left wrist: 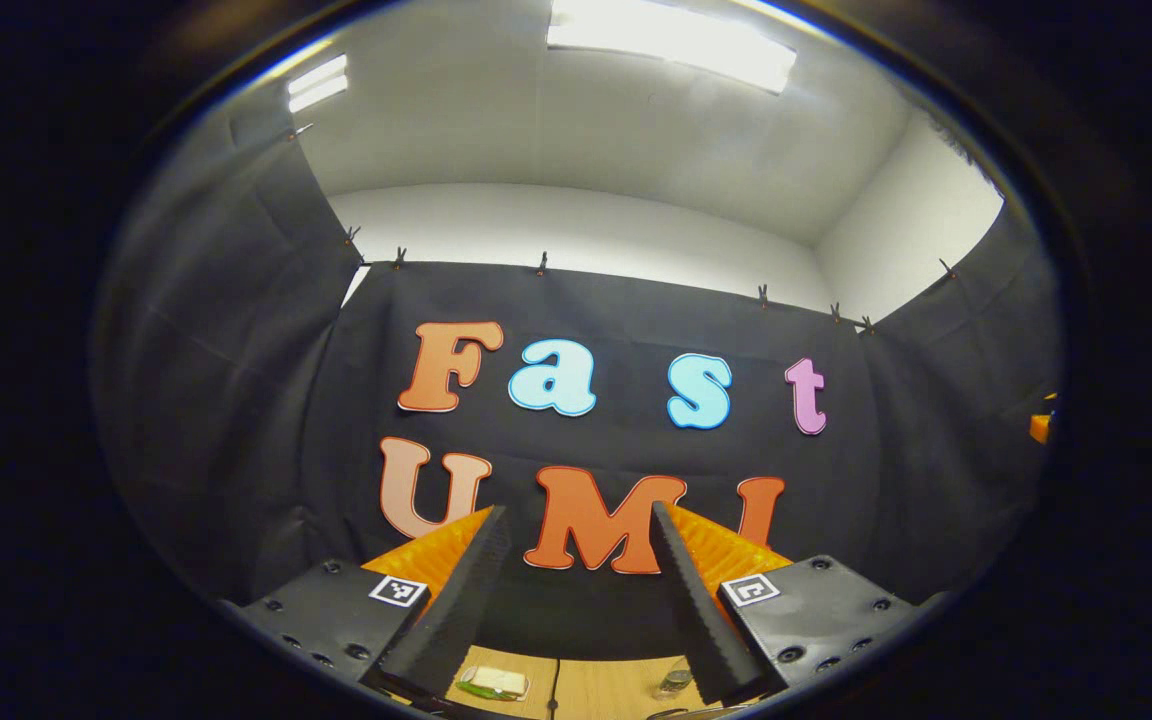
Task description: First push the handle of the pot to place it horizontally, then grasp the pot with both hands and set it on the induction cooktop.
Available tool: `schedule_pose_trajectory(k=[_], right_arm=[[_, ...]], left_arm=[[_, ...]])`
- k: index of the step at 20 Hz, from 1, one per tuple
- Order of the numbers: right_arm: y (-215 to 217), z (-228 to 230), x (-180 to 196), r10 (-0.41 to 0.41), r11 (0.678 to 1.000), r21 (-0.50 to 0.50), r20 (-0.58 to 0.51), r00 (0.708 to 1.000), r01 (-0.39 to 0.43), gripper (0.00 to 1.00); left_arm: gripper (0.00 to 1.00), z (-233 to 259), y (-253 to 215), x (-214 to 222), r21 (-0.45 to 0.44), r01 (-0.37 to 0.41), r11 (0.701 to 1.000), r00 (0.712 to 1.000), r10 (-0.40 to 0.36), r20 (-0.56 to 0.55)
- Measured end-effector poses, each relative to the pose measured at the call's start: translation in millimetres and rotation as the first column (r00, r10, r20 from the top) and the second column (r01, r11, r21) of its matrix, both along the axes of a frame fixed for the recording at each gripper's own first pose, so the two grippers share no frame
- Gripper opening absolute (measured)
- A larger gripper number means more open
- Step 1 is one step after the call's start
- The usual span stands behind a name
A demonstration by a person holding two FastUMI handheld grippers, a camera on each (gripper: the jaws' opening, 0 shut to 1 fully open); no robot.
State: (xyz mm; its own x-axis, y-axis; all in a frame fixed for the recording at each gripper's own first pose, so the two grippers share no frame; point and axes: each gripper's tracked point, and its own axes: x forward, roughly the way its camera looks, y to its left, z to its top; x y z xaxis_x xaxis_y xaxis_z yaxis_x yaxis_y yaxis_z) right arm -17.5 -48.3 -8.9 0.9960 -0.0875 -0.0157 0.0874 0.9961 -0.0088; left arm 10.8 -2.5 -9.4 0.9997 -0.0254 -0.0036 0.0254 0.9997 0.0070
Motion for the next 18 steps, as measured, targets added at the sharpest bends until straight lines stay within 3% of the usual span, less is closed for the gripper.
schedule_pose_trajectory(k=[9,18], right_arm=[[3,-13,5,0.006,1.0,0.001,-0.021,1.0,-0.006,0.95],[46,-54,0,0.1,0.995,0.038,-0.095,0.99,-0.097,0.96]], left_arm=[[0.92,-10,-4,-3,0.016,-0.008,1.0,1.0,0.009,-0.028],[0.91,-19,0,-7,0.015,-0.015,1.0,0.999,0.016,-0.052]])
